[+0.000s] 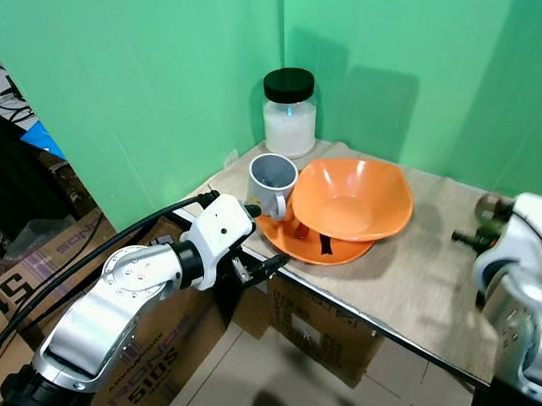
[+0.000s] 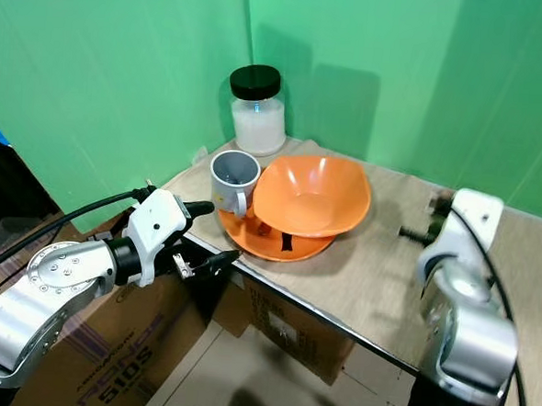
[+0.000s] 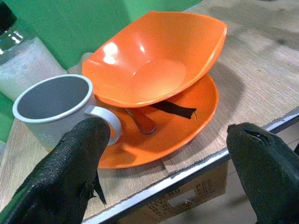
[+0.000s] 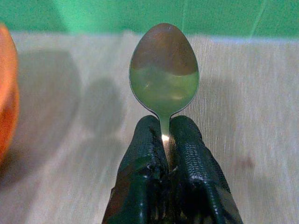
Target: Setting the table
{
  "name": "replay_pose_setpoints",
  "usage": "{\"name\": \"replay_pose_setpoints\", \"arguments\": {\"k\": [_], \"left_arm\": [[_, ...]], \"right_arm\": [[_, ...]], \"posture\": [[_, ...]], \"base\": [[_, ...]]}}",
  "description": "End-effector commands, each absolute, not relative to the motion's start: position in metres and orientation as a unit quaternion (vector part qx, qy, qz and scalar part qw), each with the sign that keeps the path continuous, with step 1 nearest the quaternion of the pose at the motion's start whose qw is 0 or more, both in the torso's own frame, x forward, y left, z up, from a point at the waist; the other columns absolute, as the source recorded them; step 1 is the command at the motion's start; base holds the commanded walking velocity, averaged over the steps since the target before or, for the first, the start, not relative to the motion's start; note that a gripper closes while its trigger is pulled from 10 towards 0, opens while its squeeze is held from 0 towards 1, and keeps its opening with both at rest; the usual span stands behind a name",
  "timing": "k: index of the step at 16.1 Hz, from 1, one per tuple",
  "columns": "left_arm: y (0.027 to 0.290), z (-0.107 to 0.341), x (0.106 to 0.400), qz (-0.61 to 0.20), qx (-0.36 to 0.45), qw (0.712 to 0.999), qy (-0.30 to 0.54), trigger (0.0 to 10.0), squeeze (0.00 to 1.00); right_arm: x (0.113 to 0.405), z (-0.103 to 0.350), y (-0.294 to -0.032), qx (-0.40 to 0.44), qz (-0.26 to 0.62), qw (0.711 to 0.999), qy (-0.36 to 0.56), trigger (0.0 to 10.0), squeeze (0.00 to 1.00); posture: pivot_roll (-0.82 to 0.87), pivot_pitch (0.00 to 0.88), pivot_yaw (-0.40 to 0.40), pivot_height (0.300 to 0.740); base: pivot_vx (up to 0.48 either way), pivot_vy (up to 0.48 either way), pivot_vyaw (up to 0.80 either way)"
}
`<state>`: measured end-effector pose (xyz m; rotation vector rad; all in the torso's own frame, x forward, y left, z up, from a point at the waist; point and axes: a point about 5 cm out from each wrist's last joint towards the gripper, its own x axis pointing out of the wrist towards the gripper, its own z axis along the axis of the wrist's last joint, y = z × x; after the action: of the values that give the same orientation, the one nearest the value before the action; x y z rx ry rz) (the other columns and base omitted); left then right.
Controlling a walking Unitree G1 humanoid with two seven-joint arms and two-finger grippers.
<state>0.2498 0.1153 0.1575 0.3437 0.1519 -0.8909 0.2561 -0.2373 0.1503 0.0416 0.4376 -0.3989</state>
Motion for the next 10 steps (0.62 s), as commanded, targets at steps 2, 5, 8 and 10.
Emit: {"name": "replay_pose_setpoints", "arguments": {"k": [2,5,8,10], "left_arm": [[0.118,0.156,0.25,-0.427,0.178,0.883,0.077,10.0,0.0],[0.118,0.158,0.25,-0.429,0.179,0.882,0.077,10.0,0.0],[0.118,0.158,0.25,-0.427,0.18,0.883,0.076,10.0,0.0],[0.119,0.159,0.25,-0.425,0.181,0.884,0.075,10.0,0.0]], "right_arm": [[0.26,0.137,-0.233,0.005,-0.204,0.956,0.212,0.0,0.0],[0.265,0.119,-0.232,0.007,-0.22,0.95,0.22,9.8,0.0],[0.274,0.105,-0.225,0.054,-0.207,0.956,0.199,10.0,0.0],[0.277,0.102,-0.224,0.059,-0.205,0.958,0.193,10.0,0.81]], "posture": [[0.01,0.0,0.134,0.74],[0.01,0.0,0.135,0.74],[0.02,0.0,0.132,0.74],[0.02,0.0,0.131,0.74]], "base": [[0.0,0.0,0.0],[0.0,0.0,0.0],[0.0,0.0,0.0],[0.0,0.0,0.0]]}}
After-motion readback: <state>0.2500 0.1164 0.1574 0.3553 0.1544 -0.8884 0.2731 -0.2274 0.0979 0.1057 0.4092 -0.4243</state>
